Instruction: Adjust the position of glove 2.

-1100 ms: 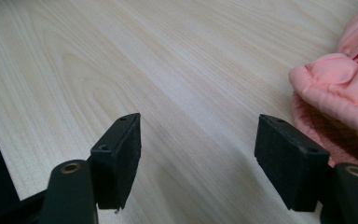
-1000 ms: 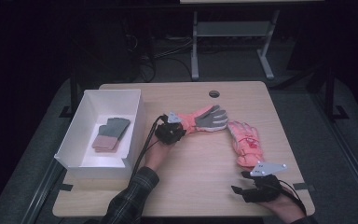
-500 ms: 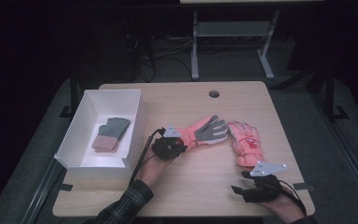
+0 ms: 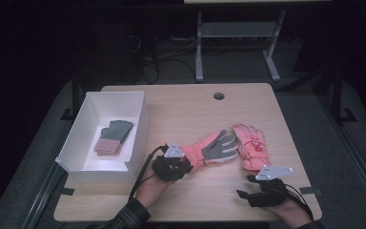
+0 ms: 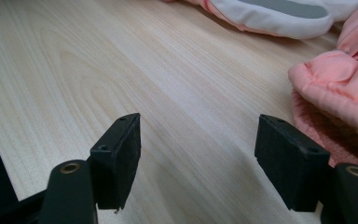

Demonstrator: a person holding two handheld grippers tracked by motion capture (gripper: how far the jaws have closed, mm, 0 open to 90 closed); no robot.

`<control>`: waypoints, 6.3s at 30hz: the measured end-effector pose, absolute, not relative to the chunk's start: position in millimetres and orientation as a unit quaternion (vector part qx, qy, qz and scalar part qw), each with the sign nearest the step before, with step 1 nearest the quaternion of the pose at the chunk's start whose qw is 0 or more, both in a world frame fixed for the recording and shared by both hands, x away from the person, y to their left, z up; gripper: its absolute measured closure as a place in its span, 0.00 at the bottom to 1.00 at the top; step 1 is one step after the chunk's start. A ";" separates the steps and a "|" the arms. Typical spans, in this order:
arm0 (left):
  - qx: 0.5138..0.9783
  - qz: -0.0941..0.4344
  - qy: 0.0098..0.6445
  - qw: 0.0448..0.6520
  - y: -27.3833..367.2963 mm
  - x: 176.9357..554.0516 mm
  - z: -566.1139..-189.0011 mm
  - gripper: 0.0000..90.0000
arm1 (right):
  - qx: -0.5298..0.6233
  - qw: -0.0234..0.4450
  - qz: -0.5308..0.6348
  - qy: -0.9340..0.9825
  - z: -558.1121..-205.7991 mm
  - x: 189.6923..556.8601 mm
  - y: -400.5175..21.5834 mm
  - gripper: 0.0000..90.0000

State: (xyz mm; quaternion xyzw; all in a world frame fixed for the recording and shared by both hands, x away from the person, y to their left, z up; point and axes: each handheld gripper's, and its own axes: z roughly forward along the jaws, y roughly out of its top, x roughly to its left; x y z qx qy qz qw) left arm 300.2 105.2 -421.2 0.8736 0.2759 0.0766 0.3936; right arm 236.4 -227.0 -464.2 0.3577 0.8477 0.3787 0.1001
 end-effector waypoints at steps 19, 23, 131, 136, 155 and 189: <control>0.855 0.134 0.343 0.366 90.9 389.4 -435.4 1.00 | 0.359 0.096 0.379 0.847 -465.2 236.9 -228.8 0.34; 0.861 0.120 0.349 0.350 91.7 386.9 -441.7 1.00 | 0.358 0.096 0.379 0.848 -465.0 236.8 -228.3 0.34; 0.899 0.078 0.189 0.386 132.6 283.2 -477.7 0.14 | 0.456 0.105 0.350 0.811 -436.7 317.4 -227.7 1.00; 0.900 0.078 0.188 0.386 132.5 283.3 -477.8 0.14 | 0.465 0.104 0.341 0.810 -440.9 315.5 -239.4 1.00; 0.900 0.078 0.188 0.386 132.5 283.4 -477.7 0.14 | 0.450 0.132 0.358 0.807 -414.2 321.4 -282.1 0.64; 0.899 0.076 0.191 0.386 132.1 283.3 -477.7 0.14 | 0.483 0.108 0.358 0.792 -444.9 355.9 -303.3 1.00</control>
